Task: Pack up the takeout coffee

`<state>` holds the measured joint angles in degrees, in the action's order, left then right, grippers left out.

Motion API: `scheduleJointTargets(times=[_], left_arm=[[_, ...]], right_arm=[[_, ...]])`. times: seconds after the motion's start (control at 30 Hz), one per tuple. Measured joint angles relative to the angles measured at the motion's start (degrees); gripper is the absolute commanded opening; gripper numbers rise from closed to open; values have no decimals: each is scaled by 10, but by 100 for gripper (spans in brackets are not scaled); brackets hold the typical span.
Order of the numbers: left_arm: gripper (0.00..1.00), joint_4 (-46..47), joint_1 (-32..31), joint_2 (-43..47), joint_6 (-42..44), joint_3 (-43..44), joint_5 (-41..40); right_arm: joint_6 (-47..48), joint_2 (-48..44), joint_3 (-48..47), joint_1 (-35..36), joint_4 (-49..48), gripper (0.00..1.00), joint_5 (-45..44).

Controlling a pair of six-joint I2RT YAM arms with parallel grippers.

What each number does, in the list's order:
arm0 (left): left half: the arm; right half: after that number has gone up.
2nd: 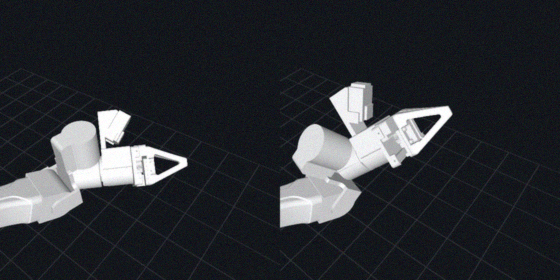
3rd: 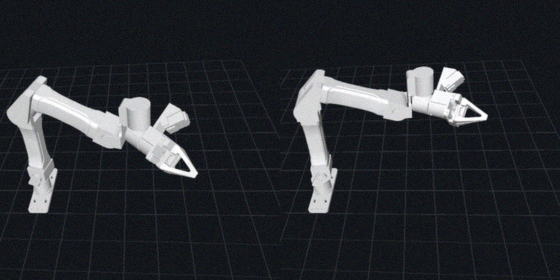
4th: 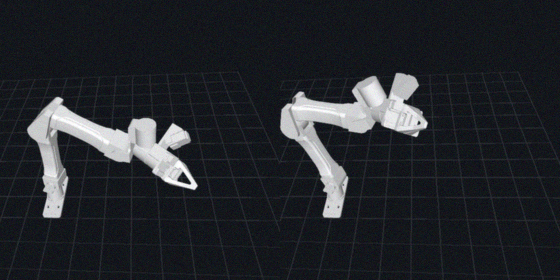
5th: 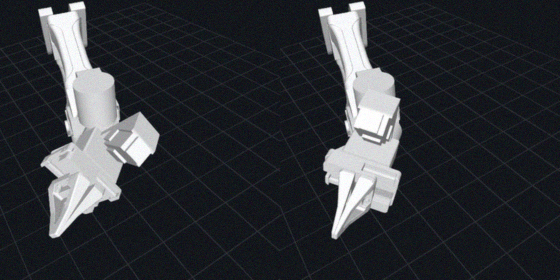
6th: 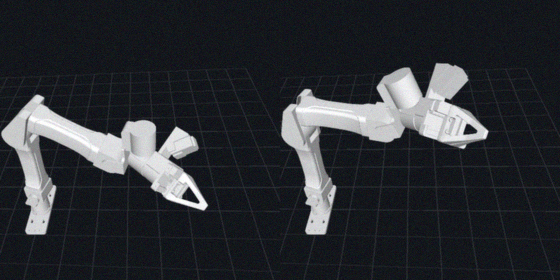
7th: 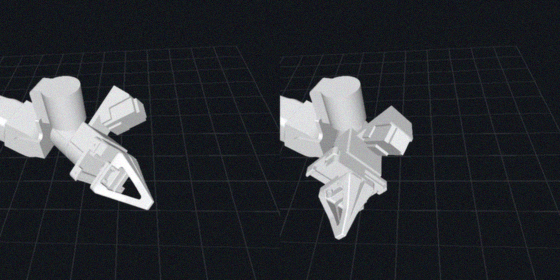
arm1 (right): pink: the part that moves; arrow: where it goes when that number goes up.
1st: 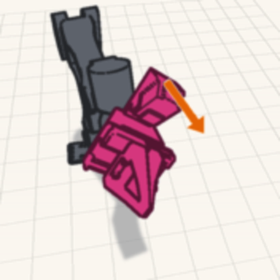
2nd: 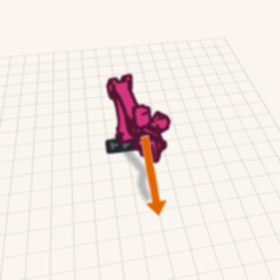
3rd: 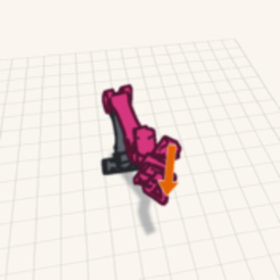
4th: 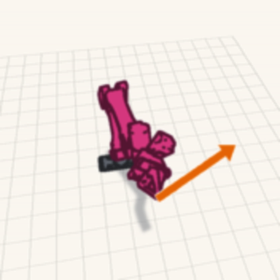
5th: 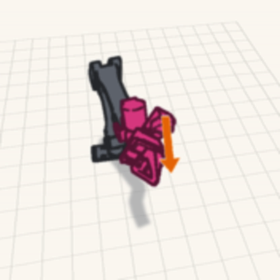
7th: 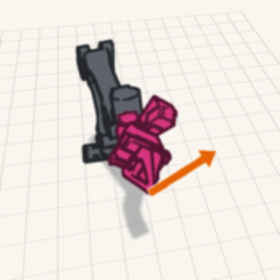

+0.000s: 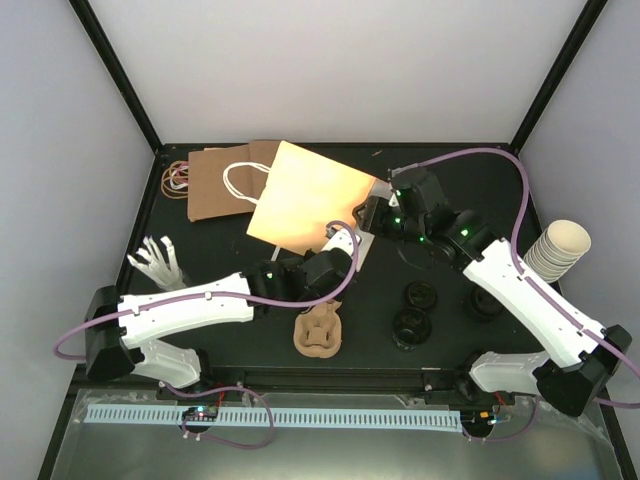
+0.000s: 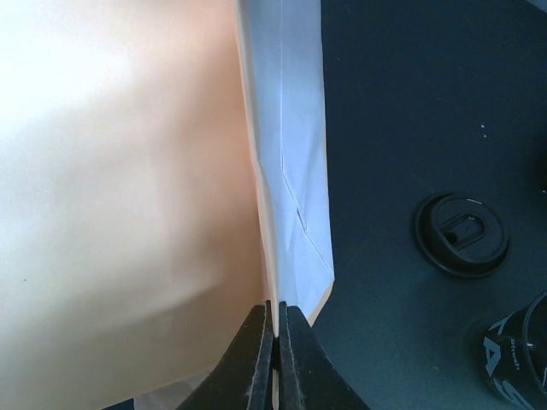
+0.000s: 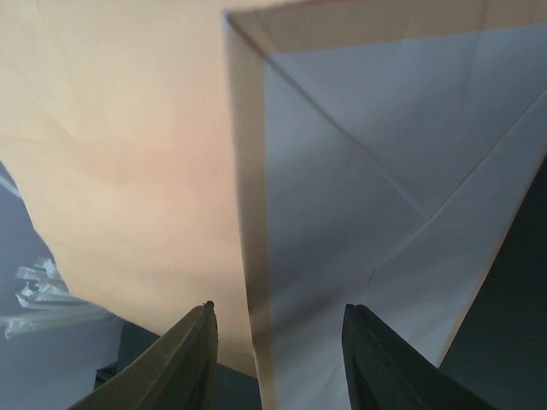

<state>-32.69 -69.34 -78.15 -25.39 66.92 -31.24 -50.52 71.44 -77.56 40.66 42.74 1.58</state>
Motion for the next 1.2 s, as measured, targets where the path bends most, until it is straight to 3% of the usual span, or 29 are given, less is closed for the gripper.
scheduleJointTargets(times=[0.13,0.4,0.67,0.77,0.9,0.97,1.13,1.2], left_arm=[[2,3,-3,-5,3,0,-6],[2,2,-8,-15,9,0,-18],[1,2,-12,-16,12,0,-23],[2,2,-14,-16,13,0,-27],[8,2,-17,-16,13,0,-33],[15,2,-18,-16,13,0,-34],[61,1,-20,-16,15,2,-29],[70,-4,-20,-16,10,6,-18]], right_arm=[[-6,0,12,9,-2,39,1],[-16,0,32,13,-3,22,0],[-23,-7,38,14,-3,15,0],[-24,-9,38,15,-3,6,0],[-26,-13,41,15,-3,1,-1],[-25,-16,42,15,-3,1,-2],[-20,-24,55,15,-3,1,-18],[-16,-30,61,15,-2,1,-28]])
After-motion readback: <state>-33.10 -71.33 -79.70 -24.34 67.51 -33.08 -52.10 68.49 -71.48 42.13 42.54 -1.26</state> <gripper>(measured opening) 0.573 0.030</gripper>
